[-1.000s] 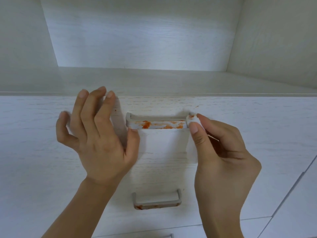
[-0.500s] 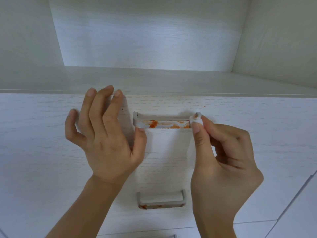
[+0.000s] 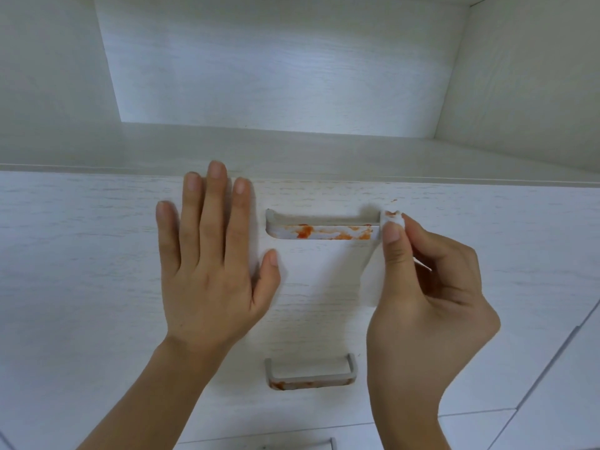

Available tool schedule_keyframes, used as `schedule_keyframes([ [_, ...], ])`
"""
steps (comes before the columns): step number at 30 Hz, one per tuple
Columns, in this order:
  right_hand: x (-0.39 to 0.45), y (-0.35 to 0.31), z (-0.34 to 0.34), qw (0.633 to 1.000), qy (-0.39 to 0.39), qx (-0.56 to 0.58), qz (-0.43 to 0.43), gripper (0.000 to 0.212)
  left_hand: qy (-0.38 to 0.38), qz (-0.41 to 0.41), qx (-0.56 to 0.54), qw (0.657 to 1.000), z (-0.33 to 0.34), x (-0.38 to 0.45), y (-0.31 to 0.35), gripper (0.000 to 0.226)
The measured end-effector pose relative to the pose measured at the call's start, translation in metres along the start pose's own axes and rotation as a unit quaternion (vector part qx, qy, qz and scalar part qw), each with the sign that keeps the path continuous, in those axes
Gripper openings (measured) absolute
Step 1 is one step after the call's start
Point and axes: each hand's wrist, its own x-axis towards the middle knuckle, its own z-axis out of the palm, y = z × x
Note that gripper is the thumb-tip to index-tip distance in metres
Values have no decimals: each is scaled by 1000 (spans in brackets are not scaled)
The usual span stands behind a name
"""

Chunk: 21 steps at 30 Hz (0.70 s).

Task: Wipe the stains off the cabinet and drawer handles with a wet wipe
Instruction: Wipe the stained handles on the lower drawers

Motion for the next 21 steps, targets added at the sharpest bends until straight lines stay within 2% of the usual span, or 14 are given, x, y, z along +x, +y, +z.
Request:
schedule_keyframes([
  [12, -5, 8, 0, 996, -10, -35, -79, 13, 14, 3, 2, 1000, 2, 0, 2, 65],
  [18, -3, 7, 0, 996, -9, -41, -83, 16, 20, 8, 1, 1000, 3, -1, 3, 64],
  [21, 1, 5, -5, 999, 6, -19, -32, 12, 17, 9, -2, 1000, 3, -2, 1, 64],
])
